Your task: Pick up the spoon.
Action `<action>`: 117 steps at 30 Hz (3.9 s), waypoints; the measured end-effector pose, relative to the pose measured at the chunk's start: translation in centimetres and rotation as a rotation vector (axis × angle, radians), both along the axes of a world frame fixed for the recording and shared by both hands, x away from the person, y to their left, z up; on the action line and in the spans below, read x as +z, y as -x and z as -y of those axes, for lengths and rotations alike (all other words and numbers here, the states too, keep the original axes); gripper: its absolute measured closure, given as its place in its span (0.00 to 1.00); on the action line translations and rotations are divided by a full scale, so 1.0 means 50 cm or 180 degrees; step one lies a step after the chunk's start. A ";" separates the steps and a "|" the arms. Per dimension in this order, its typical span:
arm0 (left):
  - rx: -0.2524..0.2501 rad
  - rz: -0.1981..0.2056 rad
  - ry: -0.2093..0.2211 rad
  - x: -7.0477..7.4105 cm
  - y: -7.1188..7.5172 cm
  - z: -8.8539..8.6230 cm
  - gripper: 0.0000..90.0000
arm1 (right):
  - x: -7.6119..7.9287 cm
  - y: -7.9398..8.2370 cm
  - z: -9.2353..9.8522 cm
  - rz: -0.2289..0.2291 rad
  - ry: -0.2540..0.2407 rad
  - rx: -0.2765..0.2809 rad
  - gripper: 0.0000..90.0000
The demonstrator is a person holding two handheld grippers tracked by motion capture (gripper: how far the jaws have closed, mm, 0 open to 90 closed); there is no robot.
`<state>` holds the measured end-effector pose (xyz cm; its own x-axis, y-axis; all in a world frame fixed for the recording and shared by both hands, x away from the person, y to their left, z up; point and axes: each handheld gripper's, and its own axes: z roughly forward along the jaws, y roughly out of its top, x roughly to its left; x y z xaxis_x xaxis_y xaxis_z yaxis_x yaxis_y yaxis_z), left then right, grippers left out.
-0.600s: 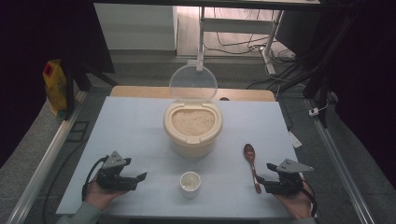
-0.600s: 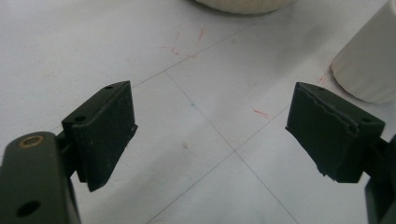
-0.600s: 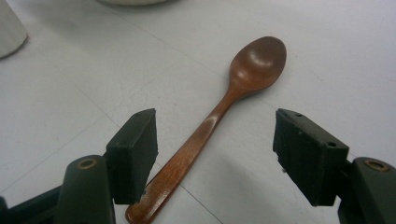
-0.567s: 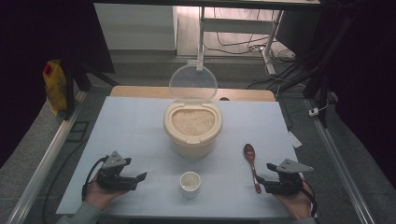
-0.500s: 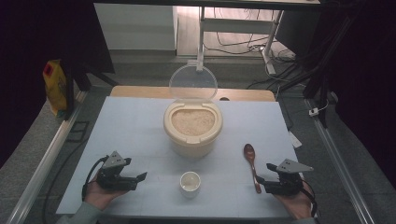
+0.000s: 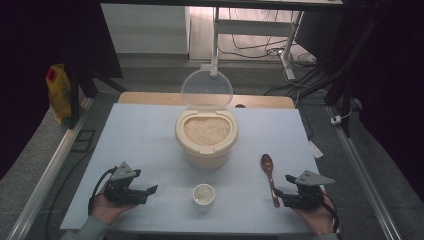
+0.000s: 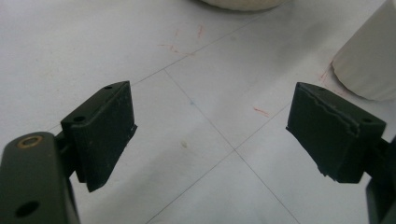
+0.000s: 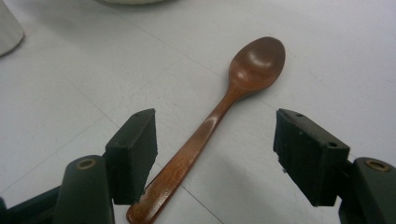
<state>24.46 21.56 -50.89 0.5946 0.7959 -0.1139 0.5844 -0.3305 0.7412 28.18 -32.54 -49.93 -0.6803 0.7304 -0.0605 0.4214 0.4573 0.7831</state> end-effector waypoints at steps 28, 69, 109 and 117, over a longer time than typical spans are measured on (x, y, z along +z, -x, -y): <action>-0.0041 -0.0049 -0.0049 -0.005 -0.004 0.006 0.16 | 0.073 0.008 -0.090 -0.0984 0.0566 -0.0662 0.43; -0.0100 -0.0024 -0.0097 -0.009 -0.007 0.007 0.16 | 0.013 -0.045 -0.137 -0.1460 0.1019 -0.1106 0.86; -0.0211 0.0118 -0.0125 0.022 0.000 0.016 0.19 | 0.144 0.036 -0.137 -0.0758 0.0796 0.0620 0.87; -0.0444 0.0250 -0.0071 0.067 0.010 0.039 0.21 | 0.158 0.038 -0.197 -0.0699 0.0905 0.0993 0.87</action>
<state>23.93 19.63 -47.53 0.7060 0.7068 -0.0458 0.4720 -0.4213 0.7744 26.29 -22.70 -42.03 -0.8836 0.4645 -0.0586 0.3715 0.7717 0.5162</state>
